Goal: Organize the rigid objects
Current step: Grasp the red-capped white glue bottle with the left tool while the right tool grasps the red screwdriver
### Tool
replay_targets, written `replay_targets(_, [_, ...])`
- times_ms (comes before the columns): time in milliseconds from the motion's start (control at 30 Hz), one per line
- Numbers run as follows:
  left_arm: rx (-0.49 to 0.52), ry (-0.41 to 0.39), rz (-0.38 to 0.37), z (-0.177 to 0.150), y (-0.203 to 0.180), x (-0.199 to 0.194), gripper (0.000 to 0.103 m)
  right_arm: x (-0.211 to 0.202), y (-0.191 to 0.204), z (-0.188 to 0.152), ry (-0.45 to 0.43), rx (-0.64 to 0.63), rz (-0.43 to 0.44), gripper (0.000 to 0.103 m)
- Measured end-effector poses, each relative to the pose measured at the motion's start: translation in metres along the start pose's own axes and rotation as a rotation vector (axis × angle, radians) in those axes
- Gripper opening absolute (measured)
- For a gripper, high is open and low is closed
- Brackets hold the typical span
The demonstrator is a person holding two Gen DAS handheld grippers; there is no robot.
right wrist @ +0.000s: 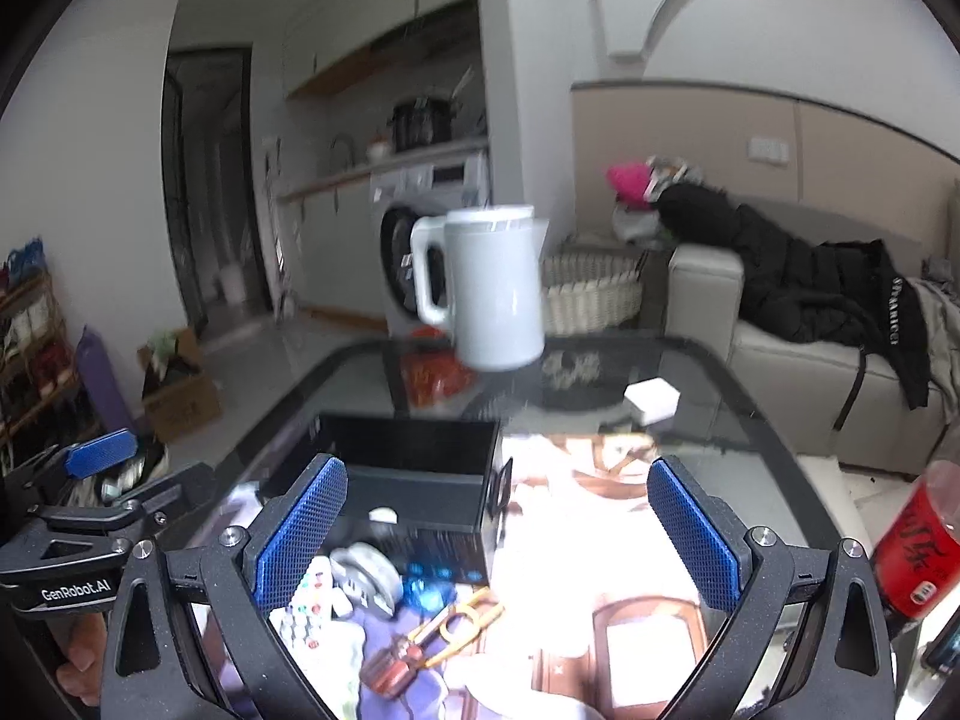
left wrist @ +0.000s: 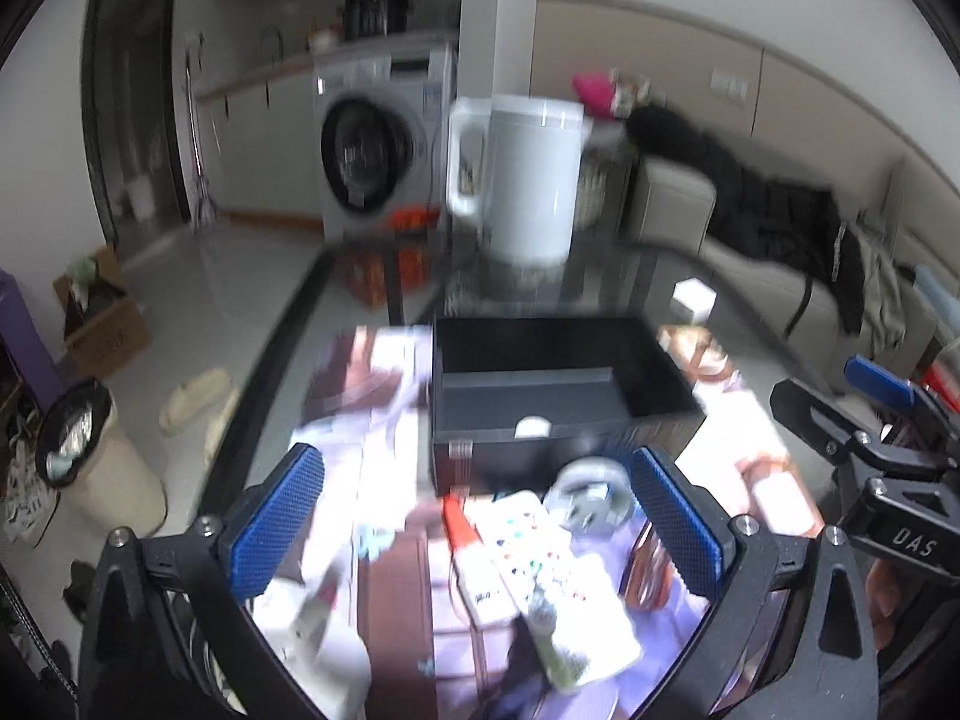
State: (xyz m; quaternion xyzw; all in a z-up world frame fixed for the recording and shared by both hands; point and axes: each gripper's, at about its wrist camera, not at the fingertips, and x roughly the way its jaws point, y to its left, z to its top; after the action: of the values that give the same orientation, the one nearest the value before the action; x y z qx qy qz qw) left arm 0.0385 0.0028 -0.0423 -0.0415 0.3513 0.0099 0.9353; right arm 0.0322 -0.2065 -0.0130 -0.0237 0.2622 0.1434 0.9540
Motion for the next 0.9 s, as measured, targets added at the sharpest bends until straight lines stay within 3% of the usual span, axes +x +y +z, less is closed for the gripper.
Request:
replay_targets(67, [-0.006, 0.129, 0.005, -0.009, 0.001, 0.025, 0.099, 0.02, -0.002, -0.006, 0.114, -0.003, 0.032, 0.102])
replay_targets(100, [-0.011, 0.165, 0.006, -0.013, 0.001, 0.032, 0.094, 0.03, -0.003, -0.012, 0.168, -0.001, 0.041, 0.1])
replay_targets(200, [-0.039, 0.27, -0.008, -0.022, 0.006, 0.051, 0.085, 0.049, 0.0, -0.029, 0.296, 0.001, 0.097, 0.084])
replay_targets(433, [-0.047, 0.31, 0.0, -0.026, 0.013, 0.053, 0.079, 0.066, 0.016, -0.053, 0.436, 0.005, 0.22, 0.059])
replay_targets(533, [-0.052, 0.326, 0.018, -0.027, 0.023, 0.055, 0.076, 0.067, 0.028, -0.062, 0.486, 0.004, 0.272, 0.056])
replay_targets(667, [-0.036, 0.377, 0.038, -0.038, 0.03, 0.067, 0.065, 0.072, 0.04, -0.071, 0.511, -0.026, 0.279, 0.054])
replay_targets(900, [-0.025, 0.364, 0.019, -0.037, 0.024, 0.069, 0.063, 0.085, 0.046, -0.076, 0.531, -0.069, 0.244, 0.051])
